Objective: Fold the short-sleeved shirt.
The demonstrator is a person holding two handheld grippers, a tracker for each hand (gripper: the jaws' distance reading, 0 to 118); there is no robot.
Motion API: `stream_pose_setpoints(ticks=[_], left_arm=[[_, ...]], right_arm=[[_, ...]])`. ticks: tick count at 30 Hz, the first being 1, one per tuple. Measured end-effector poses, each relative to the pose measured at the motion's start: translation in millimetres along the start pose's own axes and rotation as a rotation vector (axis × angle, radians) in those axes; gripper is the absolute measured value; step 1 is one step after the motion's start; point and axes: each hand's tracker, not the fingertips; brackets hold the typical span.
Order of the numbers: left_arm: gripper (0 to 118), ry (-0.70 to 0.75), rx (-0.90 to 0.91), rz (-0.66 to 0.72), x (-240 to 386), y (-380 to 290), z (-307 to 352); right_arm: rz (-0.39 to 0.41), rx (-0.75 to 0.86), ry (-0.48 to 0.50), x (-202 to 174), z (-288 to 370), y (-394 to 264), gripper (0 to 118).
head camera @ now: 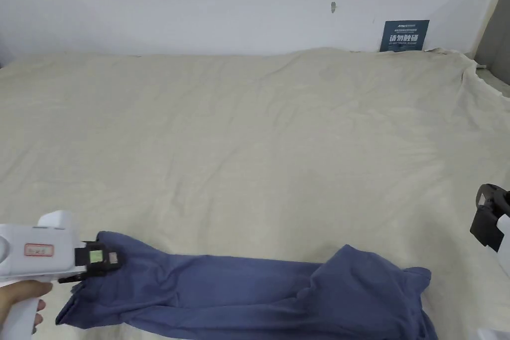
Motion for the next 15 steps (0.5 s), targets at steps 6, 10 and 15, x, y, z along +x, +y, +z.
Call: stream_pose_setpoints(ticks=[6, 10, 15], left_arm=[[3, -0.129, -0.094, -0.061, 83.3, -3.8, -43.7], [3, -0.144, -0.159, -0.118, 143.4, -19.5, -83.5], [3, -0.159, -0.234, -0.119, 179.4, -41.1, -140.8]], right_arm=[[-0.015, 0.005, 0.003, 6.6, 9.2, -1.8, 0], [-0.021, 0.006, -0.003, 13.1, 15.1, -3.0, 0], [-0.025, 0.000, -0.019, 20.0, 19.6, -5.8, 0]])
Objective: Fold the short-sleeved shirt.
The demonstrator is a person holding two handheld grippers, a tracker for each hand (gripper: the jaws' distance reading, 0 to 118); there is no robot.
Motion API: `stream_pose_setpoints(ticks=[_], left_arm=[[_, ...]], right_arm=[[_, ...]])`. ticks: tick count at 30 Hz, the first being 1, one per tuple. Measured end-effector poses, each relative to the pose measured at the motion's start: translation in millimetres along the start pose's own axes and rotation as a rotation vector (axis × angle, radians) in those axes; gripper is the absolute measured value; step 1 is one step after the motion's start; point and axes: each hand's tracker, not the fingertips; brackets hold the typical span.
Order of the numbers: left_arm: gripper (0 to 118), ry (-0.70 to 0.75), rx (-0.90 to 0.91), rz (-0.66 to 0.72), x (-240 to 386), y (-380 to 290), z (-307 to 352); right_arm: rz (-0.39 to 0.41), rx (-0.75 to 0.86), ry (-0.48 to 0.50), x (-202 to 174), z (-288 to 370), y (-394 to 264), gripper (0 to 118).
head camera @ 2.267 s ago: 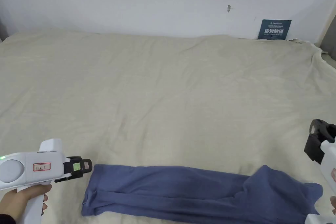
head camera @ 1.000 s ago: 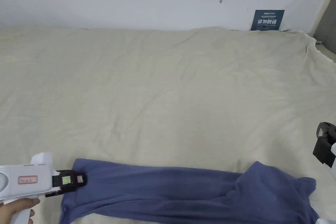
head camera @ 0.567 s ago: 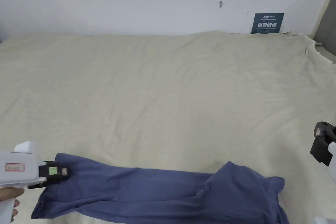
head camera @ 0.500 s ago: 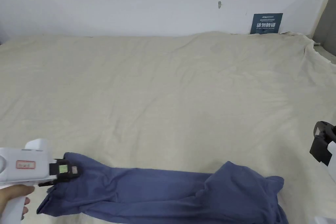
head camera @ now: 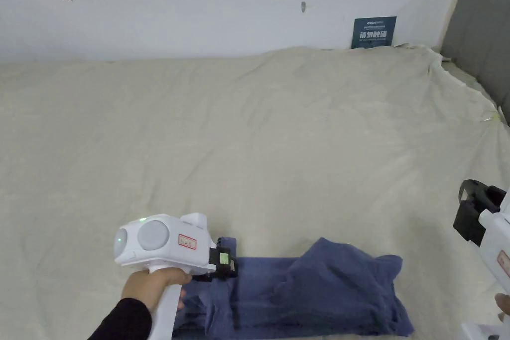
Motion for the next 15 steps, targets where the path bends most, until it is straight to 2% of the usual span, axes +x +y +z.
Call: stream_pose_setpoints(ticks=[4, 5, 6, 9, 10, 15], left_arm=[[5, 0.008, -0.019, 0.024, 2.8, -3.9, -42.0], [12, 0.014, -0.024, 0.023, 12.4, -10.9, -43.0], [29, 0.027, -0.031, 0.018, 16.2, -13.3, -46.0], [92, 0.051, -0.030, -0.018, 24.5, -17.1, -47.7], [101, 0.046, -0.019, -0.034, 27.1, -17.7, -43.9], [102, 0.018, 0.062, -0.064, 31.2, -12.2, -8.5]], right_arm=[[0.002, -0.008, -0.008, 3.3, 2.1, -2.2, 0], [0.004, -0.010, -0.008, 3.8, 2.4, -2.6, 0], [0.006, -0.011, -0.008, 4.0, 2.7, -2.9, 0], [0.011, -0.016, -0.009, 4.4, 3.5, -3.6, 0], [0.012, -0.017, -0.007, 4.6, 3.8, -3.8, 0], [0.007, -0.017, -0.009, 5.5, 3.7, -3.0, 0]])
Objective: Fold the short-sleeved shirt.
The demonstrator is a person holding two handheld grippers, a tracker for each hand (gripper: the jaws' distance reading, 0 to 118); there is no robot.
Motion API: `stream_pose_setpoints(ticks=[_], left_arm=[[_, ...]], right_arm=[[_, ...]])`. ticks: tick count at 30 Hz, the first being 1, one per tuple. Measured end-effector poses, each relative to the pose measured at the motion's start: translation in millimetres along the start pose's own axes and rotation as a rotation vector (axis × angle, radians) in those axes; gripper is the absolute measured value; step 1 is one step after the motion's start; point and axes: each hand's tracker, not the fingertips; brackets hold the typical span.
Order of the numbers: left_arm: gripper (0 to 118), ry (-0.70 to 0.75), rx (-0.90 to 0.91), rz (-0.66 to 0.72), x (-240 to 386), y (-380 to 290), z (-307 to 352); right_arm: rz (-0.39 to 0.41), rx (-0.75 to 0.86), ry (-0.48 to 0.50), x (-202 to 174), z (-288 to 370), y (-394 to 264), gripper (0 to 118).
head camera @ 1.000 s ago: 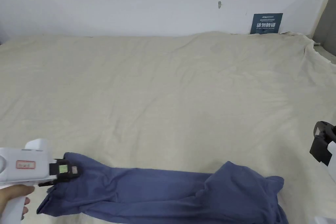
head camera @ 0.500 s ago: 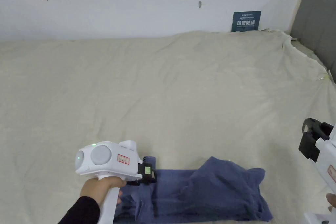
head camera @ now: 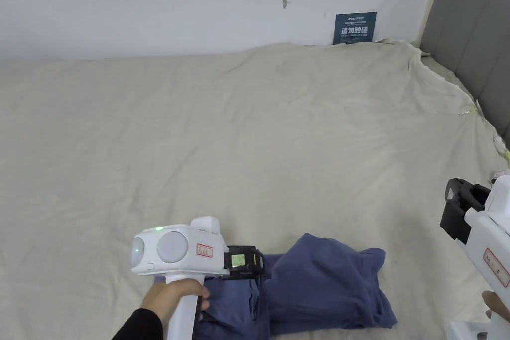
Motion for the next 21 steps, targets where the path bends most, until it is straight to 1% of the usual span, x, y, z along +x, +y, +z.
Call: stream_pose_setpoints(ticks=[3, 6, 8, 9, 10, 11, 12, 13, 14, 15, 16, 18, 21], left_arm=[[102, 0.039, 0.111, -0.031, -7.0, 2.6, 31.2], [102, 0.151, 0.214, -0.085, -12.8, 1.0, 54.0], [100, 0.251, 0.256, -0.138, -17.7, -2.4, 61.4], [94, 0.284, 0.276, -0.151, -20.5, -4.8, 63.2], [84, 0.306, 0.299, -0.162, -22.7, -9.6, 68.0], [70, 0.309, 0.321, -0.168, -26.2, -14.1, 68.6], [43, 0.302, 0.335, -0.182, -29.0, -18.2, 67.6], [22, 0.292, 0.353, -0.209, -31.5, -23.7, 64.6], [7, 0.287, 0.359, -0.219, -34.3, -28.1, 59.2], [1, 0.286, 0.363, -0.234, -34.2, -32.9, 53.8], [0, 0.300, 0.360, -0.241, -33.0, -38.3, 47.8], [0, 0.285, 0.349, -0.263, -29.4, -46.0, 34.3], [0, 0.252, 0.297, -0.249, -20.0, -57.2, 9.4]], right_arm=[[-0.006, 0.006, 0.006, -0.3, 0.5, 2.3, 0], [-0.003, 0.013, 0.007, -1.6, 0.6, 4.9, 0], [-0.005, 0.015, 0.010, -2.3, 0.4, 6.3, 0], [-0.006, 0.016, 0.012, -2.7, 0.4, 6.7, 0], [-0.007, 0.017, 0.014, -3.1, 0.2, 7.1, 0], [-0.005, 0.017, 0.015, -3.7, -0.1, 7.4, 0], [-0.003, 0.017, 0.015, -4.1, -0.3, 7.3, 0], [-0.002, 0.016, 0.014, -4.3, -0.5, 7.2, 0], [-0.004, 0.016, 0.015, -4.4, -0.6, 7.0, 0], [-0.007, 0.014, 0.016, -4.4, -0.7, 6.7, 0], [-0.007, 0.013, 0.016, -4.4, -0.8, 6.2, 0], [-0.007, 0.010, 0.013, -4.3, -0.8, 5.3, 0], [-0.009, 0.004, 0.012, -3.5, 0.0, 3.6, 0]])
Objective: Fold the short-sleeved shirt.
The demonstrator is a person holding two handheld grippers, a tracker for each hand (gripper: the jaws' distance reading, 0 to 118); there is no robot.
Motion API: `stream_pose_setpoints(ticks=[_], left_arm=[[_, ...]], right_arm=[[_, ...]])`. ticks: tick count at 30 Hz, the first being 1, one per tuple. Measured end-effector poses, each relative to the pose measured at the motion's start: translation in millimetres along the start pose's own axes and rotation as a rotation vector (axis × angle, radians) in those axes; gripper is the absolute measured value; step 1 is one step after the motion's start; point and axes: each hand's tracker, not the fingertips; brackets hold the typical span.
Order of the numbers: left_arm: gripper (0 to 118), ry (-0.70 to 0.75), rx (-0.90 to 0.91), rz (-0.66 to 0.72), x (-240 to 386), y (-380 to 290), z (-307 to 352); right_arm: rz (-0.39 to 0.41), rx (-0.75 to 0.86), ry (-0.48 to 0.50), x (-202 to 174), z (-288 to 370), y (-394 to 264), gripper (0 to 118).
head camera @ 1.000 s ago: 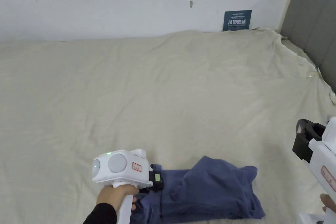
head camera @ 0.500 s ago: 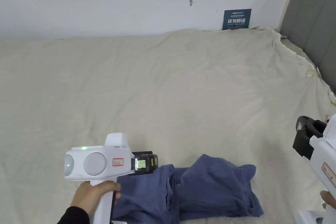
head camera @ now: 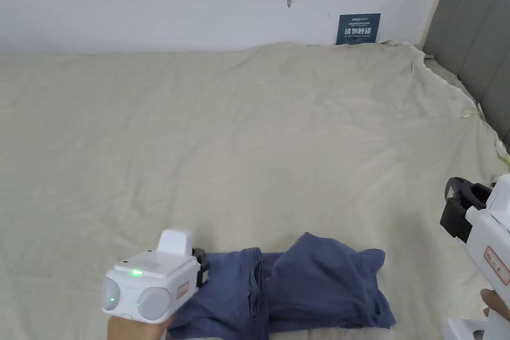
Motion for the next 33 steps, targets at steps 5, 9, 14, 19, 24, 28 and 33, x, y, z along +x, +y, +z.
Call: stream_pose_setpoints(ticks=[5, 9, 14, 19, 24, 28, 33], left_arm=[[0, -0.040, -0.054, -0.020, 31.1, -25.2, -35.4], [0, -0.060, -0.071, -0.066, 63.7, -32.8, -38.7], [0, -0.054, -0.061, -0.082, 79.2, -35.0, -45.5], [0, -0.090, -0.036, -0.051, 74.0, -27.8, -42.9], [0, -0.141, 0.042, -0.015, 53.7, 2.8, -1.2], [0, -0.188, 0.044, 0.069, 4.2, 22.3, 22.0], [0, -0.242, 0.024, 0.235, -69.7, 29.9, 41.9]], right_arm=[[-0.003, -0.010, -0.008, 4.5, 1.7, -2.8, 0], [-0.004, -0.016, -0.019, 9.4, 3.6, -4.5, 0], [-0.011, -0.019, -0.031, 15.0, 5.8, -5.8, 0], [-0.015, -0.018, -0.038, 16.8, 6.8, -5.4, 0], [-0.013, -0.017, -0.033, 15.3, 8.0, -2.7, 0], [-0.004, -0.012, -0.025, 12.4, 8.1, 0.3, 0], [0.002, -0.012, -0.017, 7.4, 5.9, 1.8, 0]])
